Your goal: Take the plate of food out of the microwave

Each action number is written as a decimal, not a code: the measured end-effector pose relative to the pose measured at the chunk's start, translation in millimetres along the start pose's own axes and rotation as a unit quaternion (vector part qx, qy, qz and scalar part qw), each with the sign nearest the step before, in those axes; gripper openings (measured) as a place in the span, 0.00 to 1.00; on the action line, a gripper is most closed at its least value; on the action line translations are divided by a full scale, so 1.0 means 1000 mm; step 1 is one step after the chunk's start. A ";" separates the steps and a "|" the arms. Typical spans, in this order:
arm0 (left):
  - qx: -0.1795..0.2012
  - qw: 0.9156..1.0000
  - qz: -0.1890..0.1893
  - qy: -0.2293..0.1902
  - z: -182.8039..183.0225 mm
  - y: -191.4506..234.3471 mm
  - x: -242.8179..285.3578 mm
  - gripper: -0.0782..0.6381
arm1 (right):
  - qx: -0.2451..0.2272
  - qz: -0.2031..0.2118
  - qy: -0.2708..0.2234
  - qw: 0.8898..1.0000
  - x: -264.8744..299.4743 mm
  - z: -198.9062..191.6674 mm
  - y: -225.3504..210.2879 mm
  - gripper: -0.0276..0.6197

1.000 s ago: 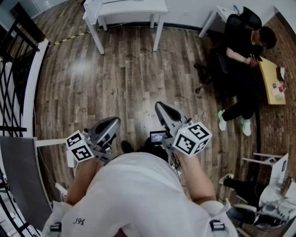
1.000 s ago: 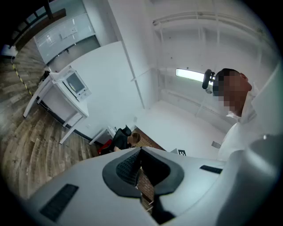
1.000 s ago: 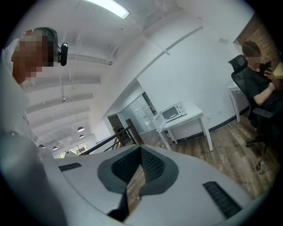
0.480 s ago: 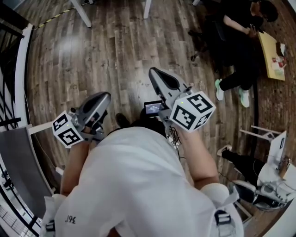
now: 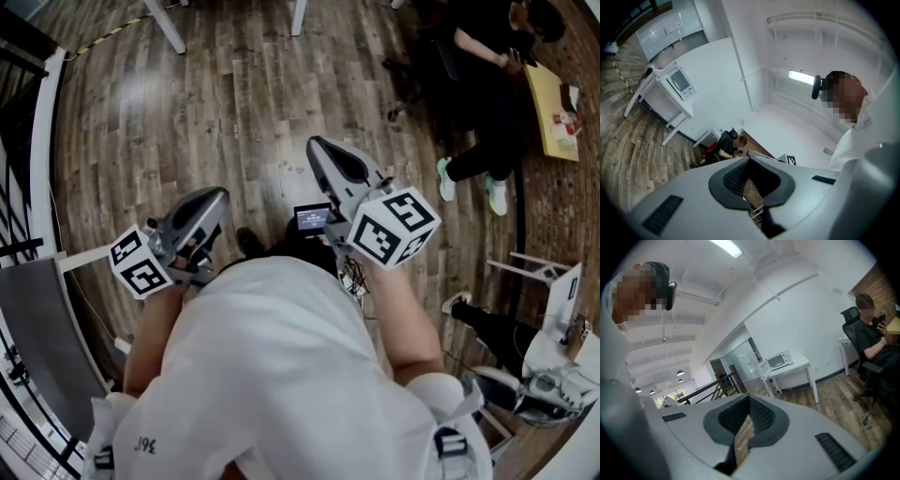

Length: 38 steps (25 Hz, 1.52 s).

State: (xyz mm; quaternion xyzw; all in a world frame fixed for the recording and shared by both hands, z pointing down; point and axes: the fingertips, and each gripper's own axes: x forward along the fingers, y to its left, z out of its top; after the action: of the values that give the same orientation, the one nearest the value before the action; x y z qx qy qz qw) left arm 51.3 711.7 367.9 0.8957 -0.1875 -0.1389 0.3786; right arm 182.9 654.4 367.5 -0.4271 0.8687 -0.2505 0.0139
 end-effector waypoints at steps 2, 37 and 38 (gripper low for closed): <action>0.000 1.000 0.001 -0.001 0.001 0.001 -0.001 0.12 | -0.001 0.007 -0.010 1.000 0.001 0.004 0.003 0.04; 0.001 1.000 0.013 -0.008 0.024 0.031 -0.052 0.12 | -0.070 -0.013 0.004 0.997 0.028 -0.008 0.031 0.15; 0.002 1.000 0.014 -0.009 0.027 0.032 -0.053 0.12 | -0.064 -0.015 0.002 0.998 0.029 -0.007 0.031 0.15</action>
State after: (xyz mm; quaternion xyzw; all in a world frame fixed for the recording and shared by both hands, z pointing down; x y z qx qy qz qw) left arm -14.0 698.2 378.7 0.8925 -0.2035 -0.1411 0.3769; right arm 140.1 651.6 365.2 -0.4399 0.8764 -0.1950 -0.0187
